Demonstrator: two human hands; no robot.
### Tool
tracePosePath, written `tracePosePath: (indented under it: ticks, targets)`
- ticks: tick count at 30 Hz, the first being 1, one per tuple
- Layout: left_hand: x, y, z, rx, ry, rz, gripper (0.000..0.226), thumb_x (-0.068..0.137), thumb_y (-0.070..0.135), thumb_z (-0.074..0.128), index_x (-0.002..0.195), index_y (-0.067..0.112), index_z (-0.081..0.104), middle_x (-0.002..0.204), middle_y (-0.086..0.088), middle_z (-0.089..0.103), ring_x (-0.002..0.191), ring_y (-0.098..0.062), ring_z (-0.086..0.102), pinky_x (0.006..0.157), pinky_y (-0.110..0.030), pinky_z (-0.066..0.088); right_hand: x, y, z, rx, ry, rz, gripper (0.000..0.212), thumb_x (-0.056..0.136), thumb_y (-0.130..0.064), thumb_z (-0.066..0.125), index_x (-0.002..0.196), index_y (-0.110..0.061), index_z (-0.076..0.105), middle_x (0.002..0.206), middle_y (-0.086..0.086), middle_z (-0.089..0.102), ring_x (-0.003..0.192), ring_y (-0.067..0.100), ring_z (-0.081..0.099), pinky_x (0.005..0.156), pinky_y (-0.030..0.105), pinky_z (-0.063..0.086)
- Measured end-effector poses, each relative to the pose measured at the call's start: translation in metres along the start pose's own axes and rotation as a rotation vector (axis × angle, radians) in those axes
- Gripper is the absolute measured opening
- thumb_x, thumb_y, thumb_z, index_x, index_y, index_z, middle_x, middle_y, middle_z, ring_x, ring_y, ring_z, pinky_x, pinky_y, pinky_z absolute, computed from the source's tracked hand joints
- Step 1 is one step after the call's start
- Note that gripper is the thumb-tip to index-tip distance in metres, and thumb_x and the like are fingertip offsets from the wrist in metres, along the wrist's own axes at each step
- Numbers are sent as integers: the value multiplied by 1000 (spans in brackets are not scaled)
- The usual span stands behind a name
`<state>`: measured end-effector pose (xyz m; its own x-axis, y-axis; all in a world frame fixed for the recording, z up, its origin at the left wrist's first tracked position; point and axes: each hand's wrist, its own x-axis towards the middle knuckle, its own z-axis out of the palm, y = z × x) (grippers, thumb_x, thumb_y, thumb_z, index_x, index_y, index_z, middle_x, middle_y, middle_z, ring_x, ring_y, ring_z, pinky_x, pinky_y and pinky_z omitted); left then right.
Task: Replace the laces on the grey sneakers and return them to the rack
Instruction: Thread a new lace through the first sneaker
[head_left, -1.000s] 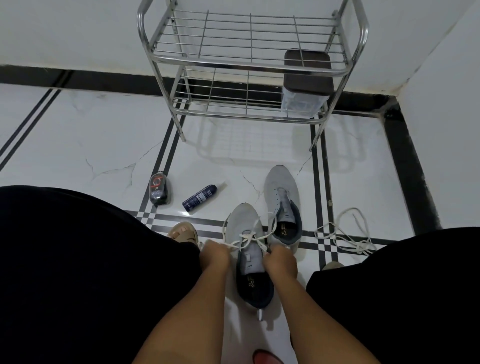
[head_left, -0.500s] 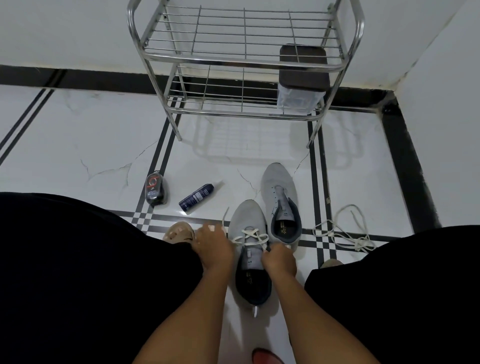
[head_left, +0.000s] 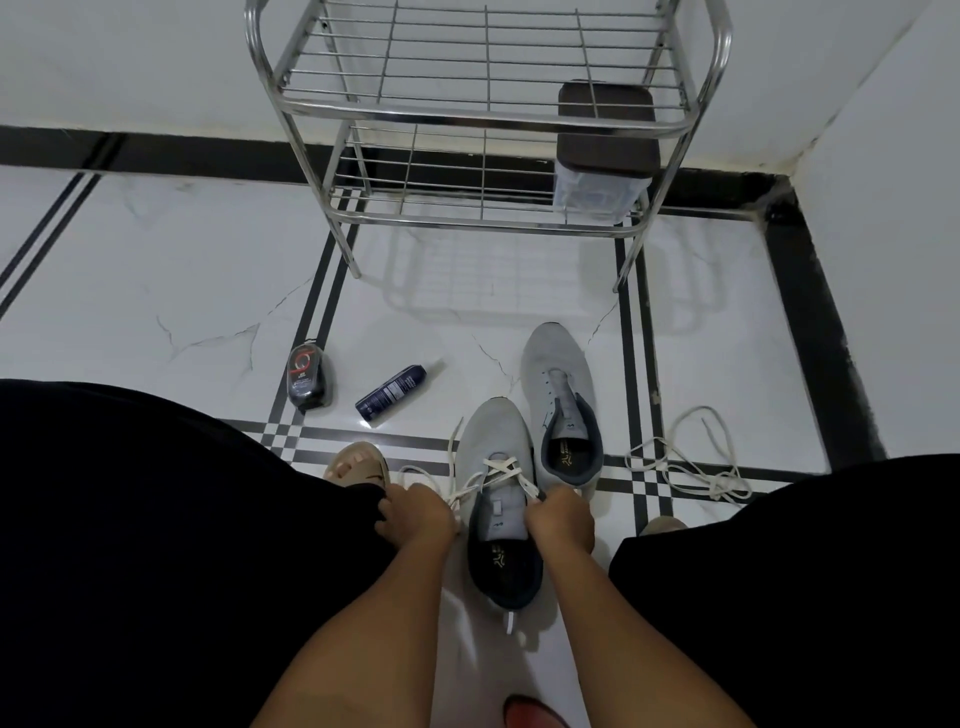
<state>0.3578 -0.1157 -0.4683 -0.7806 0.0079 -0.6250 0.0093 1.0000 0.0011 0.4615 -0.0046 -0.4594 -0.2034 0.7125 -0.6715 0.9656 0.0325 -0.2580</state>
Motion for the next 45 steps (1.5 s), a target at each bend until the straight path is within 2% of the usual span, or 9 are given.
tracePosePath:
  ticks: [5, 10, 17, 22, 30, 33, 39, 42, 45]
  targets:
    - [-2, 7, 5, 27, -16, 196, 35, 93, 21, 43, 125, 18, 57, 135, -7, 44, 126, -27, 44, 99, -40, 41, -1, -2, -1, -6, -14, -4, 27, 90, -23, 54, 113, -12, 63, 119, 13, 62, 108, 33, 60, 78, 34, 48]
    - [-2, 13, 12, -138, -3, 368, 27, 96, 35, 45, 114, 24, 62, 127, -9, 47, 117, -30, 48, 94, -41, 44, -2, -3, -2, -31, -12, -14, 28, 92, -24, 54, 115, -12, 62, 121, 13, 61, 110, 33, 59, 77, 33, 46]
    - [2, 14, 19, -125, 196, 572, 20, 91, 31, 55, 111, 26, 59, 124, -1, 48, 114, -24, 46, 88, -39, 44, -3, -4, -2, -59, -9, -39, 28, 92, -25, 53, 115, -12, 61, 121, 13, 60, 109, 32, 59, 79, 34, 47]
    - [8, 16, 19, -103, 147, 516, 18, 91, 29, 56, 102, 24, 70, 124, 1, 50, 115, -22, 46, 91, -39, 42, -4, -4, -1, -70, -11, -47, 28, 92, -24, 53, 116, -12, 62, 121, 13, 60, 109, 32, 59, 77, 32, 46]
    - [7, 22, 14, -151, -35, 200, 41, 94, 31, 45, 129, 10, 52, 138, -11, 38, 126, -33, 42, 102, -46, 37, -4, -4, -1, -38, -37, -29, 31, 89, -20, 55, 119, -11, 60, 125, 13, 58, 112, 31, 58, 80, 34, 48]
    - [9, 22, 14, -131, -23, 229, 37, 94, 34, 46, 124, 14, 55, 135, -10, 43, 124, -32, 45, 100, -45, 38, -4, -4, 0, -29, -42, -27, 30, 89, -20, 54, 118, -11, 59, 124, 13, 58, 112, 31, 58, 80, 34, 48]
    - [18, 14, 14, -338, -31, 312, 8, 94, 32, 48, 97, 28, 54, 105, -1, 65, 99, -27, 61, 86, -38, 47, -3, -3, -2, -39, -62, -56, 31, 91, -21, 53, 119, -9, 59, 124, 14, 59, 113, 32, 58, 84, 36, 50]
    - [26, 14, 15, -297, -114, 320, 6, 90, 32, 57, 85, 32, 54, 109, -3, 66, 104, -26, 60, 93, -40, 46, -4, -4, 0, -53, -61, -94, 30, 93, -22, 51, 118, -11, 61, 123, 13, 60, 113, 31, 59, 86, 37, 50]
    - [26, 18, 11, -218, -176, 289, 12, 91, 28, 51, 98, 24, 61, 117, -8, 63, 110, -30, 57, 96, -41, 45, -6, -5, -1, -73, -64, -117, 31, 95, -28, 50, 118, -12, 62, 121, 12, 62, 112, 31, 59, 85, 36, 50]
